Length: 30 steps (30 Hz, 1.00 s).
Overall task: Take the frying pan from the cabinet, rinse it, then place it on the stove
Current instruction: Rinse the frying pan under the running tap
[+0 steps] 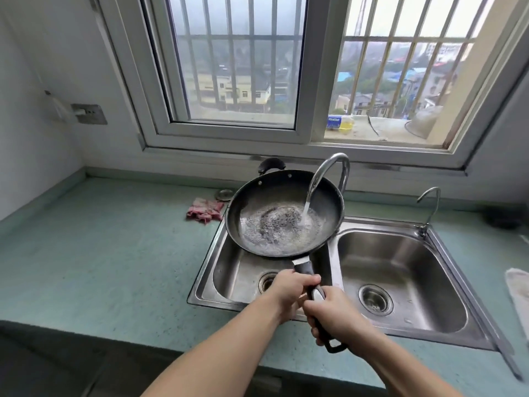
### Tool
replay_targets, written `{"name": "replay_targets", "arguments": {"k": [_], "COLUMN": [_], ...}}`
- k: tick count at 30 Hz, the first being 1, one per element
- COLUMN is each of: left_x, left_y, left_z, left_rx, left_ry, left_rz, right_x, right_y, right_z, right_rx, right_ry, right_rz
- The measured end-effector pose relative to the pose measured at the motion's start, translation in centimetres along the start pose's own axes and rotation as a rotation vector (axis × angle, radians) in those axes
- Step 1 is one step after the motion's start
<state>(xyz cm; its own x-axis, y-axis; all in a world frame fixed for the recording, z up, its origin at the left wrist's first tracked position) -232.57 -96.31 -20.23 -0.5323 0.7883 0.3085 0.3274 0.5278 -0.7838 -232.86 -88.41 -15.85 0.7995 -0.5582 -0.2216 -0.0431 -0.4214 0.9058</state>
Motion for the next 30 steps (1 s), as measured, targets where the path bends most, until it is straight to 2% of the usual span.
{"name": "replay_targets", "arguments": {"k": [9, 15, 22, 30], "left_x": [-2.1, -4.6, -5.3, -4.1], "left_y": [-3.3, -3.4, -2.0, 0.8], "left_z": [7.7, 9.3, 6.3, -1.7], "left_rx": [0.035, 0.002, -0.016, 0.013], "left_ry": [-0.232, -0.316, -0.271, -0.140], "left_rz": [0.033, 0.032, -0.023, -0.001], "right_x": [-2.8, -1.6, 0.7, 3.5], "right_y": [-0.6, 0.0, 0.0, 0.6], "right_z": [9.5, 11.6, 8.9, -0.6], "right_rx": [-0.023, -0.011, 0.050, 0.052], "right_ry": [0.096, 0.216, 0.232, 0.188], "right_rz": [0.023, 0.082, 0.131, 0.133]}}
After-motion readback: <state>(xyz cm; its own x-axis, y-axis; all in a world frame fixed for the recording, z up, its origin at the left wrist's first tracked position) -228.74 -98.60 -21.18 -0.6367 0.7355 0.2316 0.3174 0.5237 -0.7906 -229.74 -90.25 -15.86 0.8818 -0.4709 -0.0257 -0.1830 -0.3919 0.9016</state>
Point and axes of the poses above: each hand's wrist, its own z-axis towards the middle knuckle, its own x-axis out of the palm, y = z × x, the point moved 10 cm from there along z, towards the middle knuckle, and after that the axes turned 3 degrees about -x, right-handed, at the moved point
